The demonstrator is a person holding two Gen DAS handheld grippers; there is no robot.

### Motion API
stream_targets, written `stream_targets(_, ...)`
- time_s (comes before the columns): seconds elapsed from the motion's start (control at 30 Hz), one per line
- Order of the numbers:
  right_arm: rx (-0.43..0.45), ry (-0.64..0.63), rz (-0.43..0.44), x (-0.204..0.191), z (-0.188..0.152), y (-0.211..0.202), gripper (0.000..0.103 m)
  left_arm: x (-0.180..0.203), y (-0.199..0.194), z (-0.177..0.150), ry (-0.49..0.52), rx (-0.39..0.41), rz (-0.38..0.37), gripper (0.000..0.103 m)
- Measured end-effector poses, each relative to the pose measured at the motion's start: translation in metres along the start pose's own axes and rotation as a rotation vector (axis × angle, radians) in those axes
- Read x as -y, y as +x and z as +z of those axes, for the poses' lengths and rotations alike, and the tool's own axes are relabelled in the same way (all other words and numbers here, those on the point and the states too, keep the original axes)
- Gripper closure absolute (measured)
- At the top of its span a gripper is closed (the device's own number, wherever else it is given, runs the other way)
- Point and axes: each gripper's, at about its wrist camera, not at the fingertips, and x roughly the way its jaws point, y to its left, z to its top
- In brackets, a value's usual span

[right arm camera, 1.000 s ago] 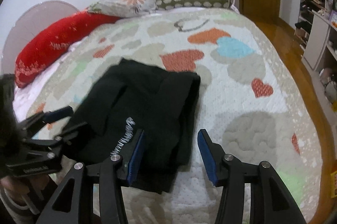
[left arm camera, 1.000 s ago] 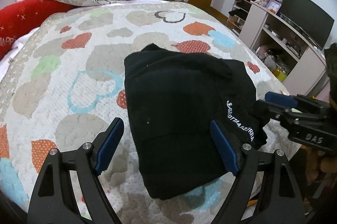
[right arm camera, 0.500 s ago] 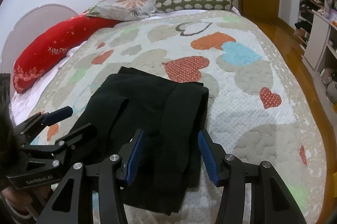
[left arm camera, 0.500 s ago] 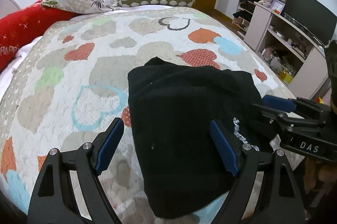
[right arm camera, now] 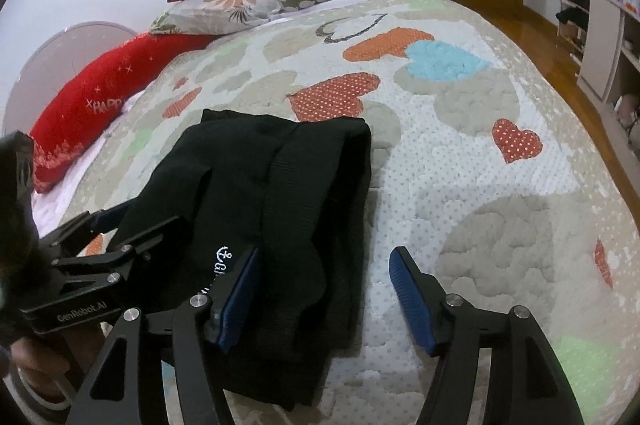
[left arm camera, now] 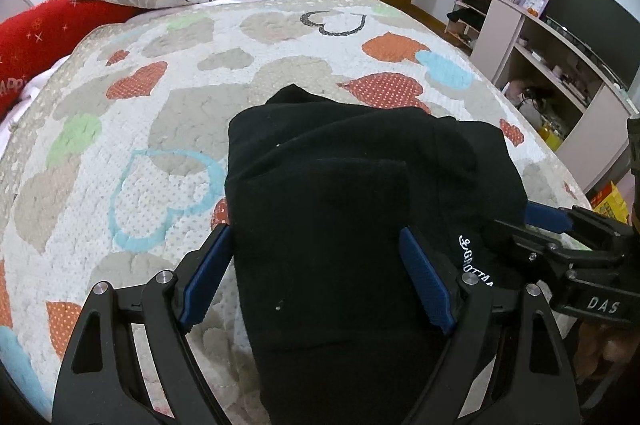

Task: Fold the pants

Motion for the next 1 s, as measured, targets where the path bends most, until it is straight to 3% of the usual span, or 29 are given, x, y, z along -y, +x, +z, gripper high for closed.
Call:
stream_targets(0.4, 0.006, 0.031, 0.105, 0.002, 0.011, -0.003, 0.039, -0.017, -0.018, 0.002, -0.047, -0.003, -0.036, 0.019)
stream_targets(0.5, -0.009, 0.054, 0.165, 0.008, 0.01, 0.004, 0.038, -0.03, -0.021, 0.004, -0.085, -0.011, -0.087, 0.018)
stream_targets(0.67, -0.018, 0.043, 0.219, 0.014, 0.006, 0.014, 0.029, -0.046, -0.017, 0.003, -0.15, -0.036, -0.215, 0.019)
stream_targets(0.87, -0.005, -0.014, 0.263, 0.009, 0.011, 0.026, 0.025, -0.042, 0.008, 0.001, -0.174, -0.096, -0.29, 0.018)
stream_targets(1.0, 0.025, 0.002, 0.32, 0.013, 0.016, 0.034, 0.022, -0.033, 0.016, 0.004, -0.127, -0.105, -0.299, 0.013)
